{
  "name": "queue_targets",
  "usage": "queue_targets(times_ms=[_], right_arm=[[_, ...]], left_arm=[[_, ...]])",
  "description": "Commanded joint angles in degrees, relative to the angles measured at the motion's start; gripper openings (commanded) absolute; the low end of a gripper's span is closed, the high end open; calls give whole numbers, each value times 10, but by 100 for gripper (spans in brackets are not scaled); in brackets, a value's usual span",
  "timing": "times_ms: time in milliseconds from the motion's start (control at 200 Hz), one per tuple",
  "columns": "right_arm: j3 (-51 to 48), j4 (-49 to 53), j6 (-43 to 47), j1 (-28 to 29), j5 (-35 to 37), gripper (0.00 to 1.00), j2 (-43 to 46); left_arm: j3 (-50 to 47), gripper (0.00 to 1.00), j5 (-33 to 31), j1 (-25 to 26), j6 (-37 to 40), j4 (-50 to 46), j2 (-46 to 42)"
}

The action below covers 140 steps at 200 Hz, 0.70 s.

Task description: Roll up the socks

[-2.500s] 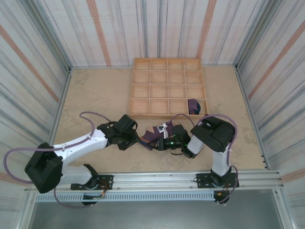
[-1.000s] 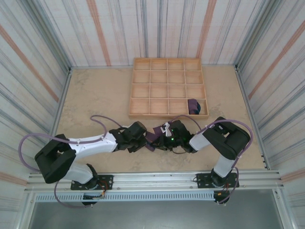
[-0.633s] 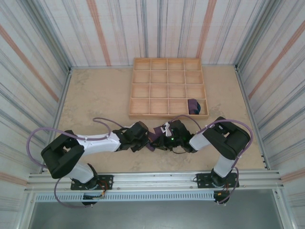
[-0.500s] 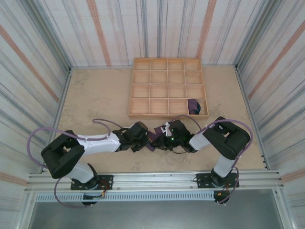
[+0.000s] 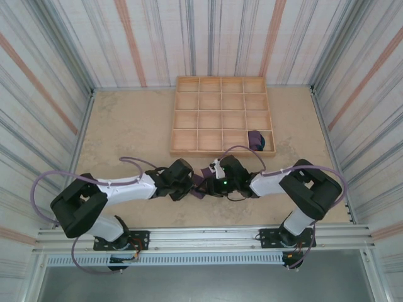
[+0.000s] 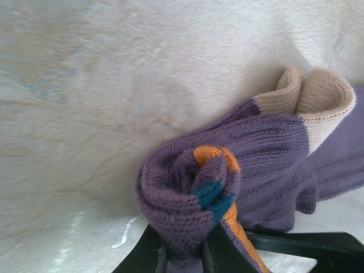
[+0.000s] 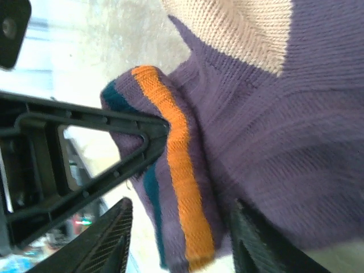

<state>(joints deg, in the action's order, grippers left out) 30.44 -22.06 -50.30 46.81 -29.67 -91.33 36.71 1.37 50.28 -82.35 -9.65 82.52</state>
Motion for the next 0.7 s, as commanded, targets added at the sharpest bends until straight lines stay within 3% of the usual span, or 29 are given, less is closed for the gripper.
queue_targets(times_ms=[0,195,341,426,696], right_arm=[[18,194,103,18,105,55,49],[32,261,183,71,249,72,141],[56,294,255,135,360,79,151],[63,292,289,183,436,80,145],[60,192,424,337,584,76,97]], left_arm=[[-2,0,6,-13,16,-127,-11],[11,0,6,-17,22,-177,-32],[10,0,19,-19,21,-178,-32],[11,0,21,-19,21,-181,-34],[0,0,45,-33,21,-172,-42]])
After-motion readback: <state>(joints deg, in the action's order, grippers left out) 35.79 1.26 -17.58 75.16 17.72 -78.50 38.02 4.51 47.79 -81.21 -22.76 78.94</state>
